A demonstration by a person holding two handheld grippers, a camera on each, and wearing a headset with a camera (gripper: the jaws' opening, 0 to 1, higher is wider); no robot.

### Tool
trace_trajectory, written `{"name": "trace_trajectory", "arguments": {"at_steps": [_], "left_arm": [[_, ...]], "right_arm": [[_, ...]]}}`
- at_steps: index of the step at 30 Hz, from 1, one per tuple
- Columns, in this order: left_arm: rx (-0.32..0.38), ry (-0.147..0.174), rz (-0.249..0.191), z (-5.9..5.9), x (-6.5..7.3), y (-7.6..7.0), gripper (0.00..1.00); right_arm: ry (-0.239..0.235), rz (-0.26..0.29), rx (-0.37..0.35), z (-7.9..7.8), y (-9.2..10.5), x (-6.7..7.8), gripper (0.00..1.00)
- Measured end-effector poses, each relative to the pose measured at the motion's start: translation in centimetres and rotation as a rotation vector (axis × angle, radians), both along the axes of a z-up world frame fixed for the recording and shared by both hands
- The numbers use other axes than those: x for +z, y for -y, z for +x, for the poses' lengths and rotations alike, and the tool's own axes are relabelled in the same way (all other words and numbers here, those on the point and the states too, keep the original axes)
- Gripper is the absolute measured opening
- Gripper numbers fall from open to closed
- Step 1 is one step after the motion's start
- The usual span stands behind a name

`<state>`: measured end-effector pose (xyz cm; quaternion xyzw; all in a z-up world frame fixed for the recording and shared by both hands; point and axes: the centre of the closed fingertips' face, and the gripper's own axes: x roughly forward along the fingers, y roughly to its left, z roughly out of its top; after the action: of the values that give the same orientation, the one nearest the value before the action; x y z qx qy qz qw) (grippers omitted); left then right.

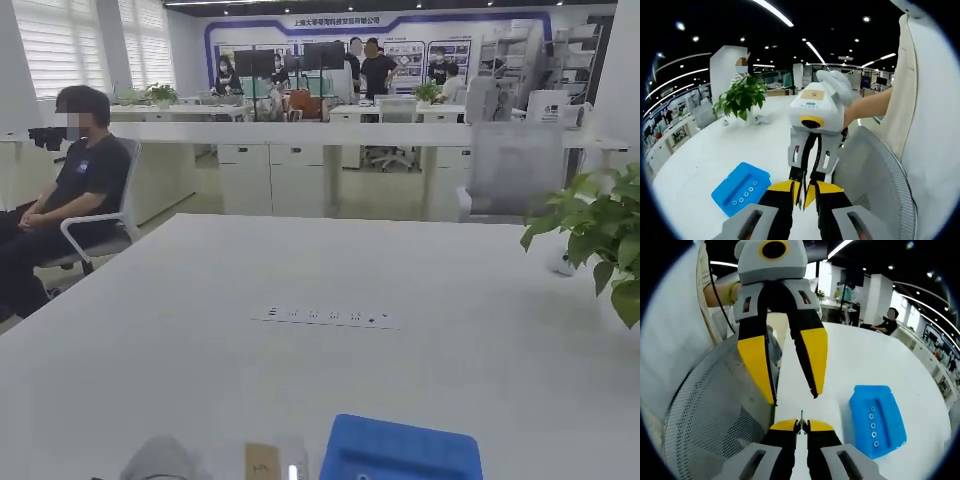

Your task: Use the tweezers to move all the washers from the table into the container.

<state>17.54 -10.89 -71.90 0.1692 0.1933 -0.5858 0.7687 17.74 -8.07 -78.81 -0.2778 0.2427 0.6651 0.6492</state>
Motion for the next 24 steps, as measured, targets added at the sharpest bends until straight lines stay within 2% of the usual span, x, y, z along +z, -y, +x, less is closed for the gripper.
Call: {"name": "trace_trajectory", "arguments": {"at_steps": [3, 5, 7, 9, 12, 15, 18, 21, 24], "left_arm": [[0.0, -0.011, 0.01, 0.2, -0.3, 0.4, 0.1], [0.005, -0.021, 0.027, 0.4, -0.7, 0.5, 0.03], [0.013, -0.019, 0.044, 0.7, -1.3, 0.6, 0.04], [-0.003, -0.04, 0.041, 0.3, -1.4, 0.9, 0.05], [-0.016, -0.04, 0.035, 0.1, -1.3, 1.3, 0.04], [-0.02, -0.023, 0.059, 0.5, -1.4, 1.4, 0.0], [-0.026, -0.014, 0.077, 0.8, -1.5, 1.3, 0.0], [-0.028, -0.031, 0.089, 1.1, -1.6, 1.2, 0.0], [-0.042, -0.019, 0.138, 1.5, -2.2, 0.6, 0.0]], "right_arm": [[0.017, -0.022, 0.008, 0.0, 0.1, -0.3, 0.03], [0.027, -0.036, 0.011, 0.0, 0.3, -0.4, 0.03], [0.029, -0.041, 0.012, 0.0, 0.3, -0.5, 0.03], [0.029, -0.043, 0.011, 0.0, 0.4, -0.5, 0.03], [0.029, -0.051, 0.009, 0.0, 0.6, -0.7, 0.03], [0.032, -0.056, 0.006, 0.1, 0.8, -0.8, 0.03], [0.03, -0.058, -0.008, 0.5, 1.0, -1.0, 0.03], [0.025, -0.059, -0.039, 1.2, 1.4, -1.1, 0.04], [0.025, -0.072, -0.057, 1.7, 1.9, -1.6, 0.04]]}}
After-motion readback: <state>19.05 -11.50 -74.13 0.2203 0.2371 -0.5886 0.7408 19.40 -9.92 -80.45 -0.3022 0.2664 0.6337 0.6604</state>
